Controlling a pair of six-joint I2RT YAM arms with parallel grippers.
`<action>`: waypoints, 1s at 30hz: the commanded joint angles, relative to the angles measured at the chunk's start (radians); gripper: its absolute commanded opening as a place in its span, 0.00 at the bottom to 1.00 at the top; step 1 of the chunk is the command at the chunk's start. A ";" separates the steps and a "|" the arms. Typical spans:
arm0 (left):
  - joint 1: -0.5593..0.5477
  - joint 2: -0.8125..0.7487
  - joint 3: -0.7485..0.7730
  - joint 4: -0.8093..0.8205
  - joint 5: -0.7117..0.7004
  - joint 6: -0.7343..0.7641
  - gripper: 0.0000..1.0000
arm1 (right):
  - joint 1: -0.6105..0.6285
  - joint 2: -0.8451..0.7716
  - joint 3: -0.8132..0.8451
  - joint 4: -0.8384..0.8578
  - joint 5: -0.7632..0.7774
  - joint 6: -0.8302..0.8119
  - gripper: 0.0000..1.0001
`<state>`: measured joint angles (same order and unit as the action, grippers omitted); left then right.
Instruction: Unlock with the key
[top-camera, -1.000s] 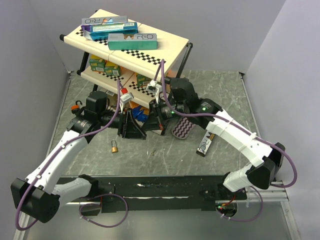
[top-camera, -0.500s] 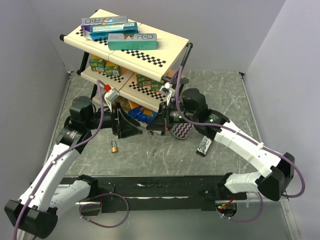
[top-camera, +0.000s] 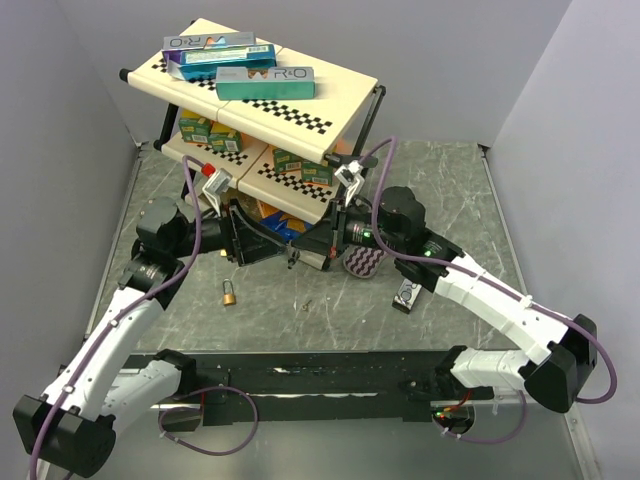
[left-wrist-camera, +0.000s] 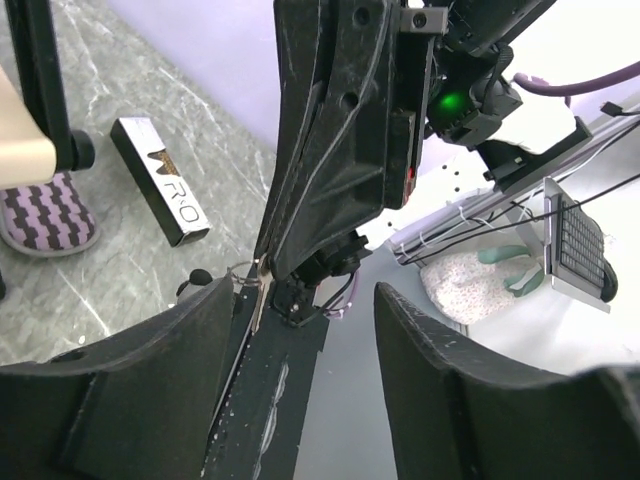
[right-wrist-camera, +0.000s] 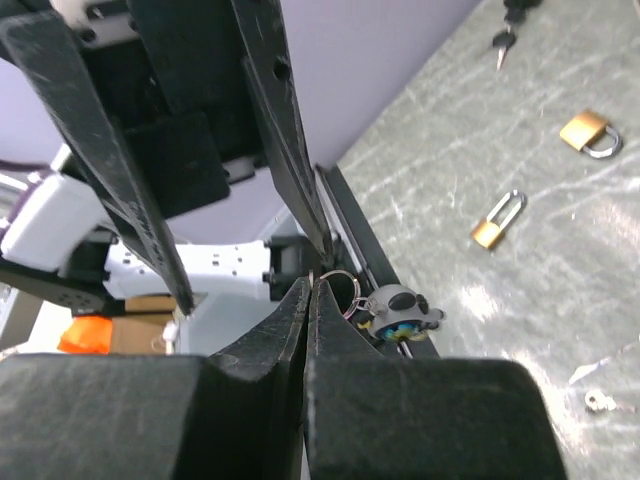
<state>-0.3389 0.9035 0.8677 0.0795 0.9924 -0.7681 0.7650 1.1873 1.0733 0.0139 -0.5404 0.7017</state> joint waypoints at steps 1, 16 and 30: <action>0.003 0.011 0.002 0.063 0.032 -0.023 0.62 | 0.000 -0.055 0.002 0.116 0.060 0.032 0.00; 0.003 0.040 0.011 0.069 0.061 -0.022 0.41 | -0.001 -0.045 0.017 0.121 0.060 0.028 0.00; 0.001 0.051 0.013 0.100 0.066 -0.040 0.01 | 0.005 -0.003 0.053 0.095 0.030 0.016 0.00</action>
<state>-0.3351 0.9668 0.8677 0.1310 1.0332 -0.8089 0.7654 1.1790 1.0805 0.0780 -0.5045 0.7200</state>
